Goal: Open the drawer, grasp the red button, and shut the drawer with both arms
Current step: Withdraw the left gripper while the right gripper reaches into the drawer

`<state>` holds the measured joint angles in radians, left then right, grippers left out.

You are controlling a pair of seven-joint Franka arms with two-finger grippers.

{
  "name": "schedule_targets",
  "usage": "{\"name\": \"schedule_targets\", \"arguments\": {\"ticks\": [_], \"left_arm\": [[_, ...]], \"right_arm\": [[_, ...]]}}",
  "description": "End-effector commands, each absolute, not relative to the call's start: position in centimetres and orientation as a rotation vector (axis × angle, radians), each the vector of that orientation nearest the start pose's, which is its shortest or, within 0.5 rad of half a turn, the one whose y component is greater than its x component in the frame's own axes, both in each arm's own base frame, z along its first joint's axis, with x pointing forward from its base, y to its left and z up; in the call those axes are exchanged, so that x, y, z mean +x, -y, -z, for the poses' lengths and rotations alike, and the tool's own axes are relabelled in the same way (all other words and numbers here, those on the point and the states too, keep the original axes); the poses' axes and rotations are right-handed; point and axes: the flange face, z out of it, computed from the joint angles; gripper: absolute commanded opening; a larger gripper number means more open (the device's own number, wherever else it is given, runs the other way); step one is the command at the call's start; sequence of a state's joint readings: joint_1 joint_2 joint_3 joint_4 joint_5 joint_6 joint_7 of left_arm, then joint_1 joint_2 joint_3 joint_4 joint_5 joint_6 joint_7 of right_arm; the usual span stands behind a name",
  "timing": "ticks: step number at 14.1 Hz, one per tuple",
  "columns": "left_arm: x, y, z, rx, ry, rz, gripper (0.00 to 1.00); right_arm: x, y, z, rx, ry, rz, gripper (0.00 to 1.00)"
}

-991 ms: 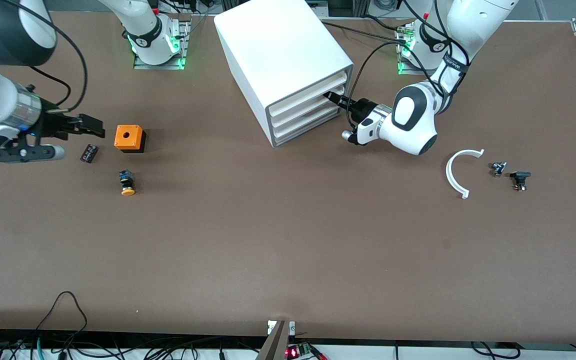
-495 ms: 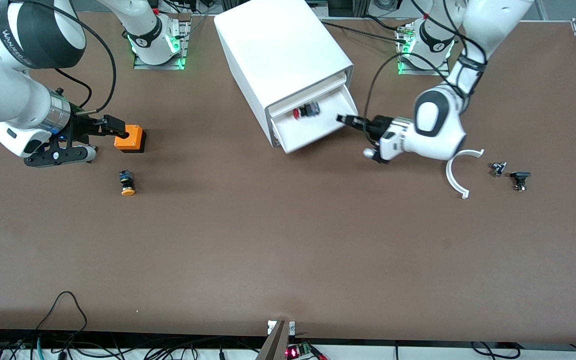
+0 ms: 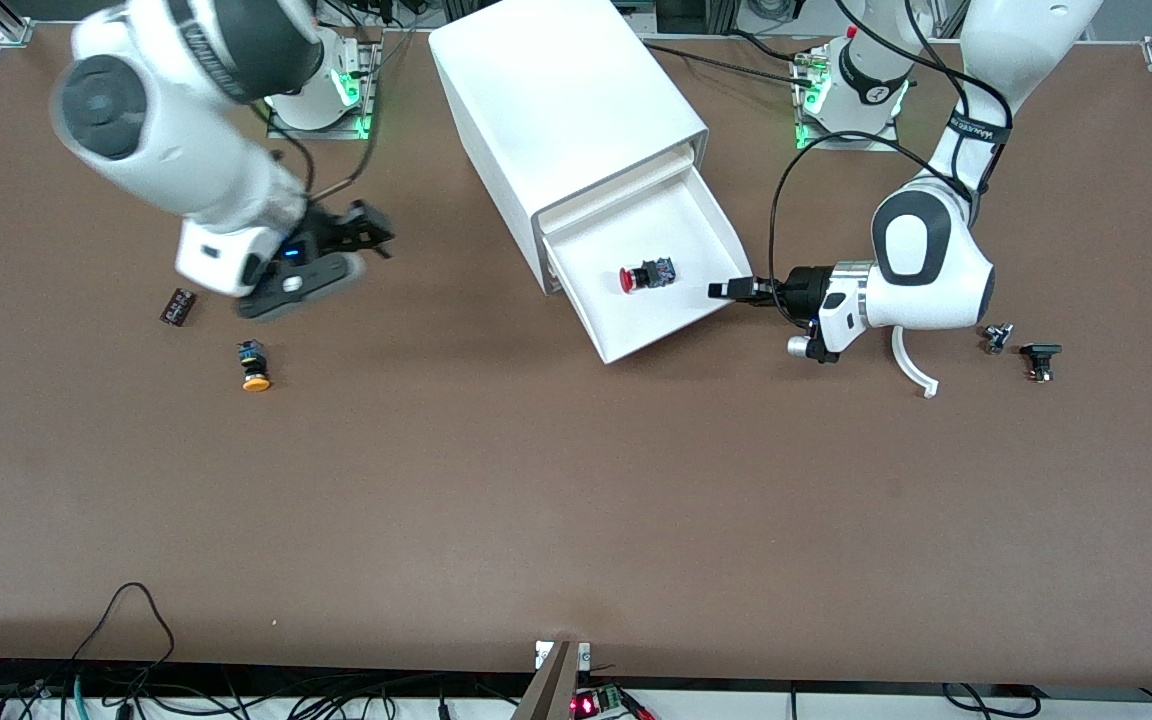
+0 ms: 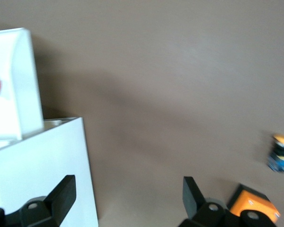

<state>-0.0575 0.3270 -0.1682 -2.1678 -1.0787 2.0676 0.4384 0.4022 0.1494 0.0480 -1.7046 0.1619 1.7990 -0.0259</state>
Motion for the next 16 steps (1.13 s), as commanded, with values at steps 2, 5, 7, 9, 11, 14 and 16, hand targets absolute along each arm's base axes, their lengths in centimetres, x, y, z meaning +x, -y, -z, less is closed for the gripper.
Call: {"name": "schedule_targets", "arguments": {"ticks": [2, 5, 7, 9, 11, 14, 16], "left_arm": [[52.4, 16.0, -26.4, 2.26, -0.115, 0.256, 1.0], [54.7, 14.4, -29.2, 2.408, -0.017, 0.085, 1.0], [56.5, 11.6, -31.5, 2.472, -0.064, -0.097, 1.0], [57.5, 10.3, -34.1, 2.477, -0.077, -0.192, 1.0], [57.6, 8.4, -38.1, 2.543, 0.012, -0.276, 1.0], [57.7, 2.6, -44.0, 2.713, 0.233, -0.194, 1.0], [57.8, -1.4, -49.4, 2.819, 0.327, -0.109, 1.0]], "right_arm": [[53.4, -33.5, -49.3, -2.873, 0.791, -0.111, 1.0], [52.7, -37.8, -48.9, -2.813, 0.938, -0.062, 1.0], [52.2, -41.6, -48.3, -2.765, 1.033, -0.013, 1.0], [51.0, -46.6, -47.6, -2.71, 1.133, 0.05, 1.0], [51.0, -50.0, -47.1, -2.669, 1.18, 0.1, 1.0], [49.6, -54.6, -45.8, -2.566, 1.361, 0.154, 1.0], [48.0, -56.7, -44.9, -2.506, 1.464, 0.18, 1.0]]}}
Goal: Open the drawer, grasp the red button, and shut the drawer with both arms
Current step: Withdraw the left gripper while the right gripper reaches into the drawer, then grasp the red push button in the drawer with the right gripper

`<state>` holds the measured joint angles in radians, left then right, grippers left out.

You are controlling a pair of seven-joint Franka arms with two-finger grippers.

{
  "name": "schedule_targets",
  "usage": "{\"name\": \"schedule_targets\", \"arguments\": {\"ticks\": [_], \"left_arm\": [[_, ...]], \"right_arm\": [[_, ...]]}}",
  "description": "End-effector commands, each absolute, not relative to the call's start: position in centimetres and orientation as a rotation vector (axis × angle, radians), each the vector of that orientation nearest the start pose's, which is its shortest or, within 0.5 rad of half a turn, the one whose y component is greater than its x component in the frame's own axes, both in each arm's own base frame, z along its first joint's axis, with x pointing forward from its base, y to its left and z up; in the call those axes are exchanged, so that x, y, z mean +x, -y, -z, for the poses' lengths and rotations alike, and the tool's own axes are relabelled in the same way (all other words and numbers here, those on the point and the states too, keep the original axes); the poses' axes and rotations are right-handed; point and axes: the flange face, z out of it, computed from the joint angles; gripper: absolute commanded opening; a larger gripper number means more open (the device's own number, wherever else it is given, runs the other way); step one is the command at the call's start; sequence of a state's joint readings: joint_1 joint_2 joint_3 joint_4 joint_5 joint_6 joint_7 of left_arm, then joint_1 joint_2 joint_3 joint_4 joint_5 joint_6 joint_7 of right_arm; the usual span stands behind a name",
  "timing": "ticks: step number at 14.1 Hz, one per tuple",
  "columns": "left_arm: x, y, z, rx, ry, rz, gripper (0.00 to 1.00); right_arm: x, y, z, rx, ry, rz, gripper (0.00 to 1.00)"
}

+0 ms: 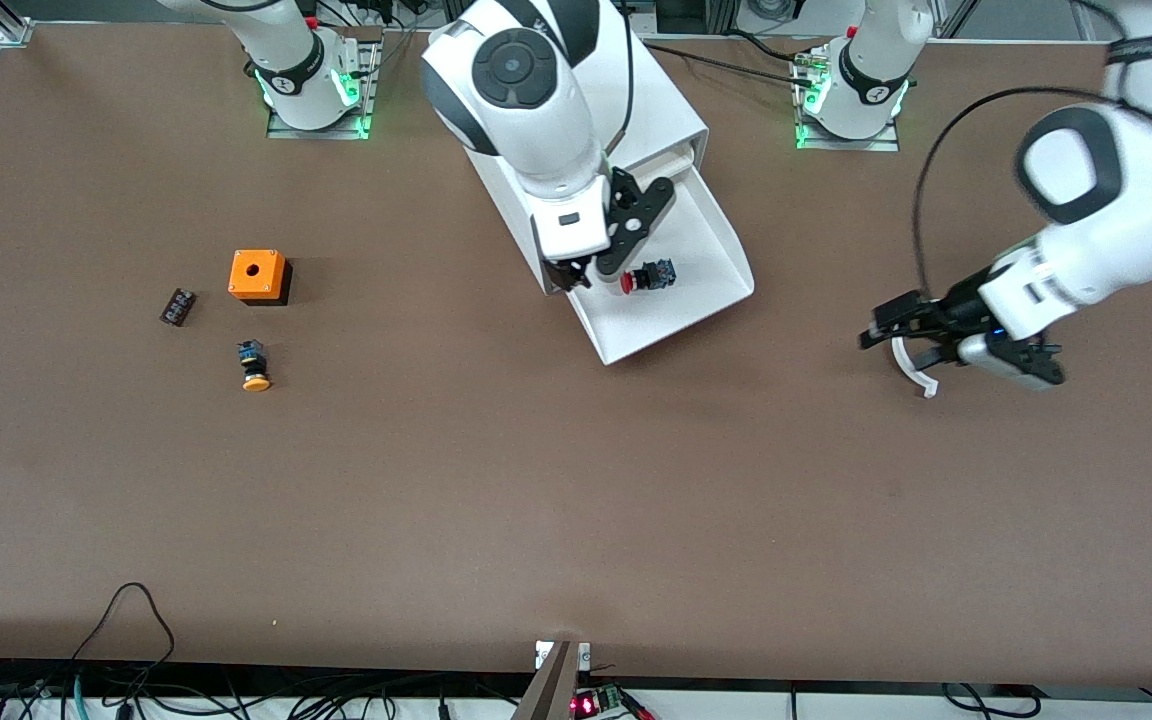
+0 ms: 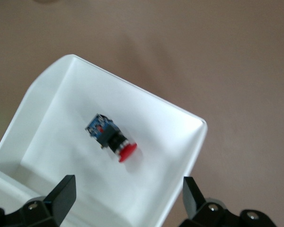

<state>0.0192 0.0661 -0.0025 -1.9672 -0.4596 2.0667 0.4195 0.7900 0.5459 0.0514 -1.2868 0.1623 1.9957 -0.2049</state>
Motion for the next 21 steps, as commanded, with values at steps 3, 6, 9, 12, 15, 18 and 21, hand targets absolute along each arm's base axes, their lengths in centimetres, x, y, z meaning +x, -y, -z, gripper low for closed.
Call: {"name": "schedule_targets", "arguments": {"ticks": [3, 6, 9, 12, 15, 18, 21], "left_arm": [[56.3, -2.1, -56.8, -3.216, -0.381, -0.017, 1.0], [54.2, -0.7, -60.1, -3.116, -0.224, -0.067, 1.0], [53.2, -0.5, -61.2, -3.093, 0.037, -0.089, 1.0], [53.1, -0.8, -62.2, -3.091, 0.108, -0.071, 1.0], [53.2, -1.0, -61.7, -3.106, 0.117, -0.077, 1.0], [53.4, -0.9, -61.6, -3.108, 0.117, -0.077, 1.0], [53.4, -0.9, -61.6, -3.108, 0.117, -0.075, 1.0]], "right_arm": [[46.0, -58.1, -44.6, -2.487, 1.529, 0.161, 1.0], [45.7, -58.8, -42.8, -2.462, 1.607, 0.154, 1.0], [45.4, -60.2, -40.2, -2.426, 1.661, 0.188, 1.0], [44.9, -61.1, -38.2, -2.39, 1.72, 0.2, 1.0], [44.9, -61.0, -37.0, -2.352, 1.837, 0.189, 1.0], [44.9, -60.8, -35.3, -2.328, 1.941, 0.172, 1.0], [45.1, -60.8, -34.4, -2.329, 2.04, 0.191, 1.0]]}}
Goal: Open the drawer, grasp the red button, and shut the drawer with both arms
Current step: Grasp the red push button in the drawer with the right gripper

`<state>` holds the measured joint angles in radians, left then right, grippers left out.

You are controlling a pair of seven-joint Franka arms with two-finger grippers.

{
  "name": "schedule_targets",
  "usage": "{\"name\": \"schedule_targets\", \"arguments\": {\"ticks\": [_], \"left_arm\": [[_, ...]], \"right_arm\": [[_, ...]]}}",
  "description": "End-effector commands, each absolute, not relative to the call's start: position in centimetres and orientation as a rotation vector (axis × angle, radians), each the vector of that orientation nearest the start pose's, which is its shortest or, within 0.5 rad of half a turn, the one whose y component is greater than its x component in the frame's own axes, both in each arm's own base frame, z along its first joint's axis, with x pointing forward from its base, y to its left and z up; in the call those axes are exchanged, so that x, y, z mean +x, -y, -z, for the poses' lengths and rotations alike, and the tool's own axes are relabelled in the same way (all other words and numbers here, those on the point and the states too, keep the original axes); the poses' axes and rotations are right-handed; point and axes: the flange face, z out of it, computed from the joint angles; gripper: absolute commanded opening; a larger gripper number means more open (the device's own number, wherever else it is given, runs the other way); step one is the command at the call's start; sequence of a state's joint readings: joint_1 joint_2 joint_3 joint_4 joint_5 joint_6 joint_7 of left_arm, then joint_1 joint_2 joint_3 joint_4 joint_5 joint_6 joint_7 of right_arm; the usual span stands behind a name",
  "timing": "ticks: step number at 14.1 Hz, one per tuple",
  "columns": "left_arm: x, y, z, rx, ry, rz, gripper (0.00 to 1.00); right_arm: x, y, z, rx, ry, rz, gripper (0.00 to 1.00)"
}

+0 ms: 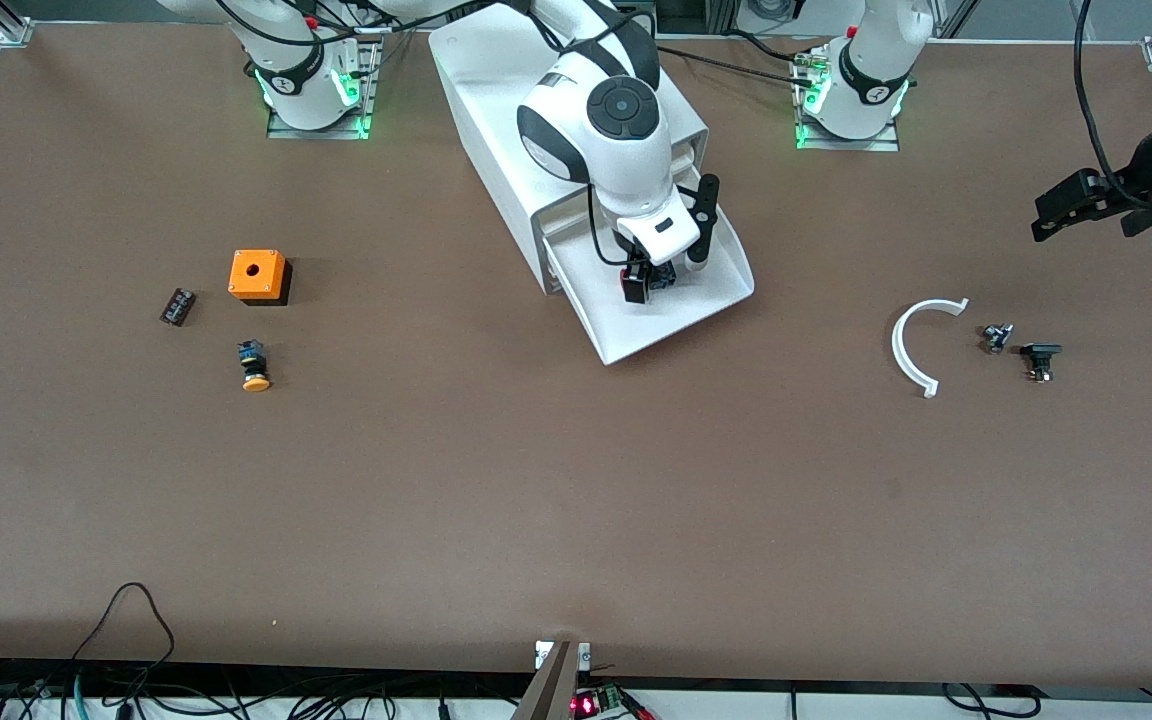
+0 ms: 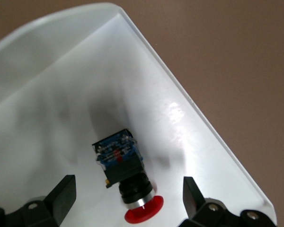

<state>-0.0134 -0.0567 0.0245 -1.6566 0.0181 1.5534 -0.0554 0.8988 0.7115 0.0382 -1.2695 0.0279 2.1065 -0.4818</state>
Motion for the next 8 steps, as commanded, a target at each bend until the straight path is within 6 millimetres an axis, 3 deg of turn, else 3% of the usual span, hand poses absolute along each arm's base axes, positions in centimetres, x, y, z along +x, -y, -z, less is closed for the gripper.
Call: {"name": "schedule_targets", "arguments": {"ticks": [1, 4, 8], "left_arm": [[53.4, -1.0, -61.6, -3.109, 0.119, -0.075, 1.0], [53.4, -0.9, -61.5, -3.109, 0.117, -0.08, 1.0], [53.4, -0.9, -61.5, -3.109, 0.117, -0.078, 1.0]], "right_arm": [[44.9, -60.9, -34.4, -2.327, 2.053, 0.195, 1.0], [44.5, -61.2, -33.2, -2.32, 2.075, 0.173, 1.0], [43.3, -62.0, -33.2, -2.302, 2.112, 0.166, 1.0]]}}
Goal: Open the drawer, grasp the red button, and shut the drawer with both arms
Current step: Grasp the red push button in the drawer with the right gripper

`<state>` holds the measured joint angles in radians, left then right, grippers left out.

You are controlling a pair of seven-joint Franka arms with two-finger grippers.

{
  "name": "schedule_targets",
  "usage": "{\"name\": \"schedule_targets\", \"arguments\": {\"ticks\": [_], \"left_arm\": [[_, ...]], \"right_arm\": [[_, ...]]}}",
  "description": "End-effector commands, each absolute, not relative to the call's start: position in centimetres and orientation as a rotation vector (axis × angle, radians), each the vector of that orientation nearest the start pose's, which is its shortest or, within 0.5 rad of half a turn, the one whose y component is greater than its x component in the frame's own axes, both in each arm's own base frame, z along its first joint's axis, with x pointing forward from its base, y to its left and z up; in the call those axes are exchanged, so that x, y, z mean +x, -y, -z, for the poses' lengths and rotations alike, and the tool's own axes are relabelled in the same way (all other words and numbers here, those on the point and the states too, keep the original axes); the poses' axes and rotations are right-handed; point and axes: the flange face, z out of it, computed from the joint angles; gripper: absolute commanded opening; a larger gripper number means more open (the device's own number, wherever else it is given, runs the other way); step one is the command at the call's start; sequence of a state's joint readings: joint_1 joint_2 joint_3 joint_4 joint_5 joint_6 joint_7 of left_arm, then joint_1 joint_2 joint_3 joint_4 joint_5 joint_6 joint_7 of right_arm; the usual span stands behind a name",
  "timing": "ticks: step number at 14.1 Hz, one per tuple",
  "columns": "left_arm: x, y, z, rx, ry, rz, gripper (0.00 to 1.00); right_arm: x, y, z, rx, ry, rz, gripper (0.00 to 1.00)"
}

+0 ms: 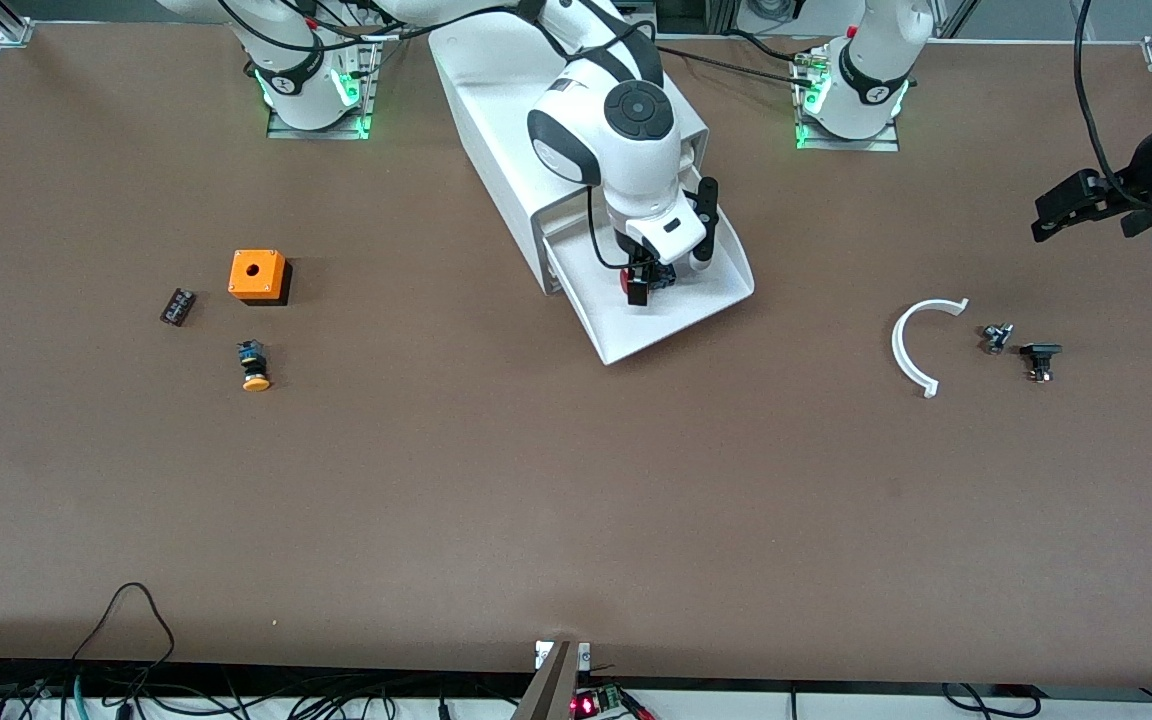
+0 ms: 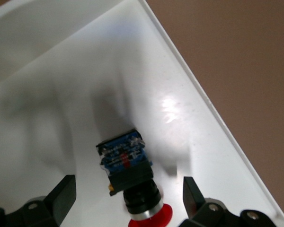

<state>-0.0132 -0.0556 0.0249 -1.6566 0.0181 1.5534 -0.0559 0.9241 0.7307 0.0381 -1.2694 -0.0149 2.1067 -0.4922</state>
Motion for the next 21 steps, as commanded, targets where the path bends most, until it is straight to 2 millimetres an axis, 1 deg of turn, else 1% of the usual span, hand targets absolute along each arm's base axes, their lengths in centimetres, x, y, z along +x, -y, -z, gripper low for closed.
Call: {"name": "schedule_targets", "arguments": {"ticks": [1, 2, 3, 4, 5, 7, 8, 10, 12, 14, 16, 18, 19, 20, 21], "left_arm": [[53.4, -0.9, -61.5, -3.109, 0.117, -0.08, 1.0], [53.4, -0.9, -61.5, -3.109, 0.117, -0.08, 1.0], [53.4, -0.9, -61.5, -3.109, 0.117, -0.078, 1.0], [53.5, -0.9, -61.4, -3.108, 0.117, -0.08, 1.0], [53.5, -0.9, -61.4, -3.108, 0.117, -0.08, 1.0], [53.5, -1.0, -61.4, -3.108, 0.119, -0.08, 1.0], [53.5, -0.9, -61.5, -3.109, 0.117, -0.078, 1.0], [53.5, -0.9, -61.4, -3.109, 0.117, -0.08, 1.0], [53.5, -0.9, -61.4, -3.109, 0.117, -0.08, 1.0], [53.5, -0.9, -61.4, -3.109, 0.117, -0.08, 1.0], [53.5, -1.0, -61.4, -3.109, 0.122, -0.08, 1.0], [53.6, -1.0, -61.3, -3.107, 0.121, -0.082, 1.0], [53.6, -1.0, -61.2, -3.109, 0.121, -0.085, 1.0], [53.6, -0.9, -61.2, -3.107, 0.117, -0.085, 1.0], [53.6, -0.9, -61.2, -3.107, 0.117, -0.085, 1.0]], "right_arm": [[43.2, -62.1, -33.2, -2.301, 2.12, 0.168, 1.0], [43.2, -62.1, -33.2, -2.291, 2.135, 0.169, 1.0], [43.1, -62.1, -32.9, -2.269, 2.161, 0.162, 0.96], [43.1, -62.1, -32.8, -2.26, 2.17, 0.159, 0.95], [43.1, -62.1, -32.7, -2.262, 2.17, 0.157, 0.91], [43.0, -62.2, -31.6, -2.261, 2.175, 0.135, 0.86], [43.1, -62.1, -31.5, -2.263, 2.173, 0.133, 0.83], [43.1, -62.0, -31.6, -2.265, 2.172, 0.126, 0.73], [43.1, -62.0, -31.8, -2.269, 2.161, 0.132, 0.57], [43.1, -62.1, -32.0, -2.271, 2.163, 0.138, 0.44], [43.1, -62.1, -32.1, -2.27, 2.163, 0.14, 0.38], [43.3, -62.0, -32.3, -2.267, 2.166, 0.145, 0.35], [43.4, -62.0, -32.6, -2.268, 2.164, 0.152, 0.32], [43.4, -62.0, -33.1, -2.271, 2.149, 0.166, 0.31], [43.7, -61.9, -34.2, -2.276, 2.127, 0.194, 0.29]]}}
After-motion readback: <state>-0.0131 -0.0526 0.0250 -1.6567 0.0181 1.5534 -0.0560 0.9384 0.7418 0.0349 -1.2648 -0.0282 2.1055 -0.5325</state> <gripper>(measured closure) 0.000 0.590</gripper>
